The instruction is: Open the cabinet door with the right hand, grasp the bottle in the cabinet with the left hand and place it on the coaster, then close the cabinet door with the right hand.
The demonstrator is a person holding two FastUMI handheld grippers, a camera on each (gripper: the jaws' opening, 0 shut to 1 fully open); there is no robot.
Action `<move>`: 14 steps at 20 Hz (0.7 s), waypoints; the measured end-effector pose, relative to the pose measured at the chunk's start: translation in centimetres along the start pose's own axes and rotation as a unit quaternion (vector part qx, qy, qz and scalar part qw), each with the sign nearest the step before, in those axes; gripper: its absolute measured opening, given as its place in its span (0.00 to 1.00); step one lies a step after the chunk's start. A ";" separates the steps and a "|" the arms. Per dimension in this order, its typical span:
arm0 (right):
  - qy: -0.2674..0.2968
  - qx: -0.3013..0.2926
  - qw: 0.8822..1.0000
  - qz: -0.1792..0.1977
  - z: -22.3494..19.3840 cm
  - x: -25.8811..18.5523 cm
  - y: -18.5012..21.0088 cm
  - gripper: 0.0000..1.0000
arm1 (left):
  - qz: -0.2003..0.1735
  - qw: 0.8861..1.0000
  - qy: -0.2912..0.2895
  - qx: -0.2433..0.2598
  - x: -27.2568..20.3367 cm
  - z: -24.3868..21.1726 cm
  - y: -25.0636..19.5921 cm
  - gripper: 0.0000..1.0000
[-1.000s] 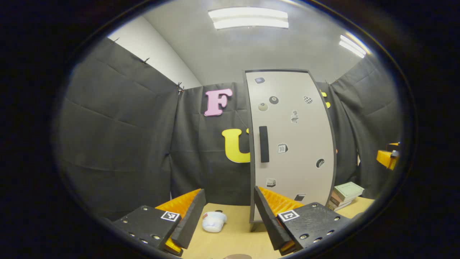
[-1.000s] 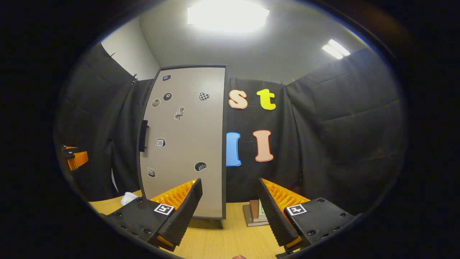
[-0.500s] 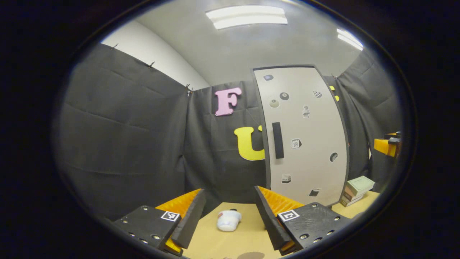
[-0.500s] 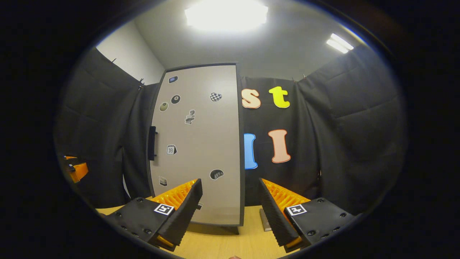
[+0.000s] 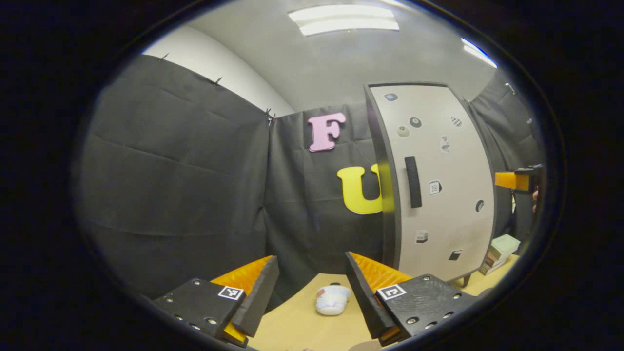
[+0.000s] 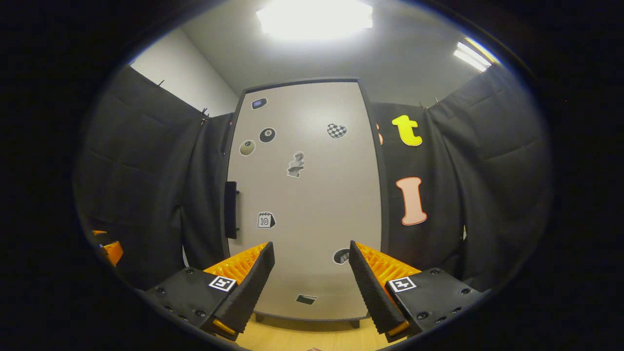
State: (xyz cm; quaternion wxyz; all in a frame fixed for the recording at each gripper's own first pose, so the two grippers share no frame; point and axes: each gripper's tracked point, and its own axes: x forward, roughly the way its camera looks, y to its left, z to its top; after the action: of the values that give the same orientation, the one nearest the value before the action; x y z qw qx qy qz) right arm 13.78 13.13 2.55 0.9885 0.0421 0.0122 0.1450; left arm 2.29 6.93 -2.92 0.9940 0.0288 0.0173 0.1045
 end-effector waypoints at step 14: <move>-0.006 0.002 0.998 0.059 2.6 10.3 12.1 0.96 | 0.054 0.998 0.034 -0.010 2.8 -4.6 9.2 0.82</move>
State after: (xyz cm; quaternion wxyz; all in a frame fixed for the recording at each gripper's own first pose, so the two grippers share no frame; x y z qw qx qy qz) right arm 20.24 27.40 6.04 0.9781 0.0453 0.0036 0.2032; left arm 2.97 16.77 -7.03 0.9860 0.0165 0.0485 0.1588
